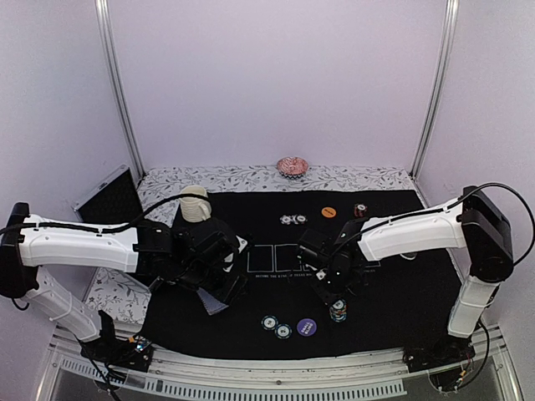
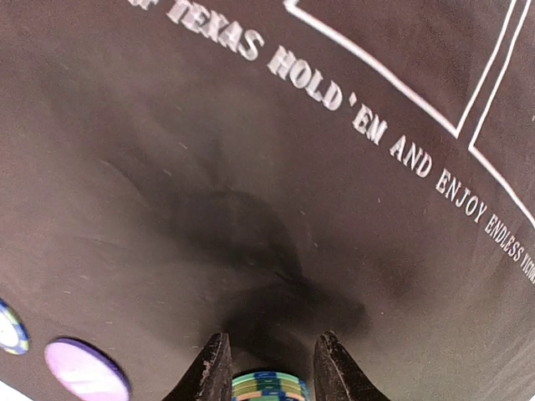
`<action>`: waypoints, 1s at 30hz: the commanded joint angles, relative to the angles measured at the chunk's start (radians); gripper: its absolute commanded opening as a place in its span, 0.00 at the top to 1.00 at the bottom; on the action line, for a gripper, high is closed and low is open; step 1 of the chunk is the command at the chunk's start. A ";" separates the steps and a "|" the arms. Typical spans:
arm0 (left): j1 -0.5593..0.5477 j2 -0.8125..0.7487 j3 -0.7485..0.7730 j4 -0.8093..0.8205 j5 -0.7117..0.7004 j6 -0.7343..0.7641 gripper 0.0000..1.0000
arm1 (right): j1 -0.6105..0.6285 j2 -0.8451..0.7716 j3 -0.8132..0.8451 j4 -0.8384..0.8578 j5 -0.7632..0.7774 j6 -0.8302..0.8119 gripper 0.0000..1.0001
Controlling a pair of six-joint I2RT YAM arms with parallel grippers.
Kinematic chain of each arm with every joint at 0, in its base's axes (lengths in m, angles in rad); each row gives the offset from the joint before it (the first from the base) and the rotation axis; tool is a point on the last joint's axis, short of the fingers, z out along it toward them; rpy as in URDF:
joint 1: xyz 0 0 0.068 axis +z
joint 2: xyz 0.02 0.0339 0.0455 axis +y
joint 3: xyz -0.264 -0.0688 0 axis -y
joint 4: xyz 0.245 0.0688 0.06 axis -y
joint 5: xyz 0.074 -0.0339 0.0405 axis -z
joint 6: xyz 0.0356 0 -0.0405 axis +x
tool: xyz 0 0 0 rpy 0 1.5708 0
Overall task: Distribute texas hold em gaming equipment
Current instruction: Adjust the poker chips pile in the small blind area.
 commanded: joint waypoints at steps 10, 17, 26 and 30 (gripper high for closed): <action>0.020 0.000 -0.003 -0.014 0.004 0.019 0.38 | 0.005 -0.065 -0.039 0.012 0.001 0.005 0.60; 0.022 -0.005 0.000 -0.013 0.006 0.021 0.38 | 0.005 -0.090 0.051 0.045 0.033 -0.059 0.28; 0.032 0.002 -0.020 -0.003 0.015 0.032 0.37 | -0.001 -0.258 -0.114 0.031 -0.041 0.127 0.01; 0.033 0.022 -0.011 0.001 0.031 0.041 0.37 | -0.001 -0.269 -0.170 0.046 -0.063 0.151 0.01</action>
